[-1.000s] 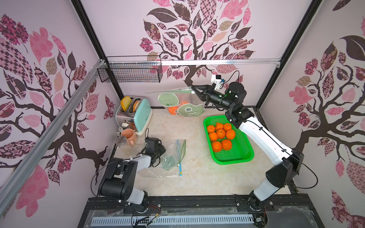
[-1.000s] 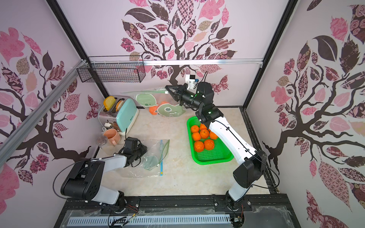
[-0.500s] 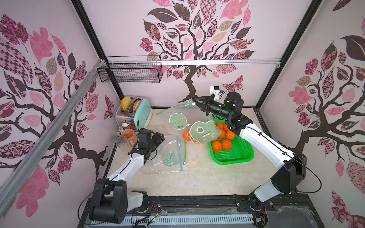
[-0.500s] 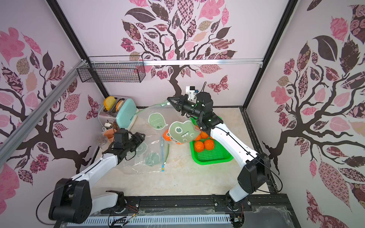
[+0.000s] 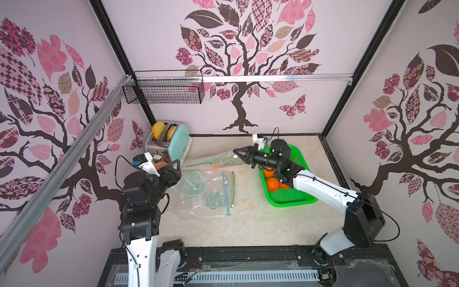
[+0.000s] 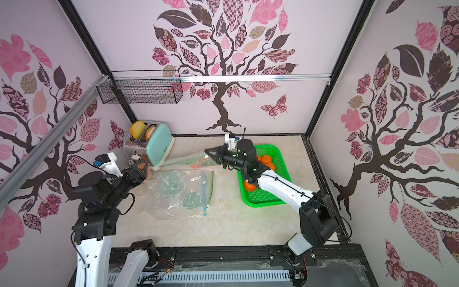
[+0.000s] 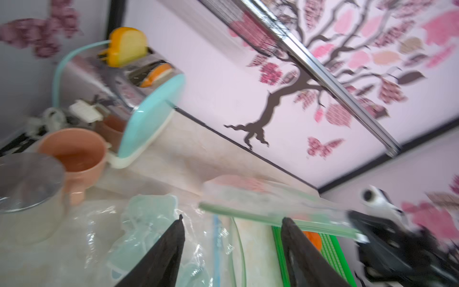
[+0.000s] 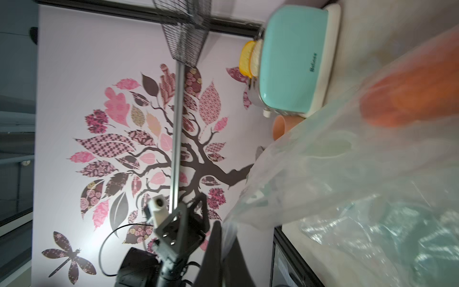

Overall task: Open the zip-top bag and take out the orange
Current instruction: Unzip the zipper on the zipper food storage bag.

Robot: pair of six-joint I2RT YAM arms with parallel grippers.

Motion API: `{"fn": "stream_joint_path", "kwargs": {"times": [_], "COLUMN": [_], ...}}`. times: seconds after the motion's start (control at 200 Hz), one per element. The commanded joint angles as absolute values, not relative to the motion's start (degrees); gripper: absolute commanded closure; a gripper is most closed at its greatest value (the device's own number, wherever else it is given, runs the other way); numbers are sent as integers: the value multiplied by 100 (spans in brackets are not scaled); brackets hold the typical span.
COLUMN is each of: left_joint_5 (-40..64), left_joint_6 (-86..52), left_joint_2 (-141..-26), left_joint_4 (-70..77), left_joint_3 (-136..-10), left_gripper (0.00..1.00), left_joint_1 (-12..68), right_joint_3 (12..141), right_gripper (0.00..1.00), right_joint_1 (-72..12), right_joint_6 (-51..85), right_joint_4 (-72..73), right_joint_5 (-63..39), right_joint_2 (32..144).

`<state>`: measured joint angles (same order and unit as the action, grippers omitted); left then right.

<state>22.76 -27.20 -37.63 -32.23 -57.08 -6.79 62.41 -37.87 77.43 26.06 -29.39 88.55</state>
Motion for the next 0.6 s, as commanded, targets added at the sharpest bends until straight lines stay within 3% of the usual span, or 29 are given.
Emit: {"fn": "stream_joint_path", "kwargs": {"times": [0.0,0.21,0.335,0.595], "left_joint_5": [3743,2923,2376,792], "left_joint_6": [-1603,866,2723,3976], "left_joint_2": [-3862,-3525,-3889,-5208], "left_joint_4": [-3410,-3153,-3280,-2834], "left_joint_3": [-5826,-5335,-5033,-5421], "left_gripper": [34,20,18,20], "left_joint_1": [-180,2161,3182,3630], "right_joint_3": [5845,5243,5278,5170], "right_gripper": [100,100,100,100], "right_joint_1": [-3884,-3877,-3878,-3879], "right_joint_6": [7807,7964,7970,8095], "right_joint_4": [3256,3551,3449,3445], "right_joint_5": [-3015,-3050,-3064,-3235], "right_joint_2": [8622,8581,8476,8262]}}
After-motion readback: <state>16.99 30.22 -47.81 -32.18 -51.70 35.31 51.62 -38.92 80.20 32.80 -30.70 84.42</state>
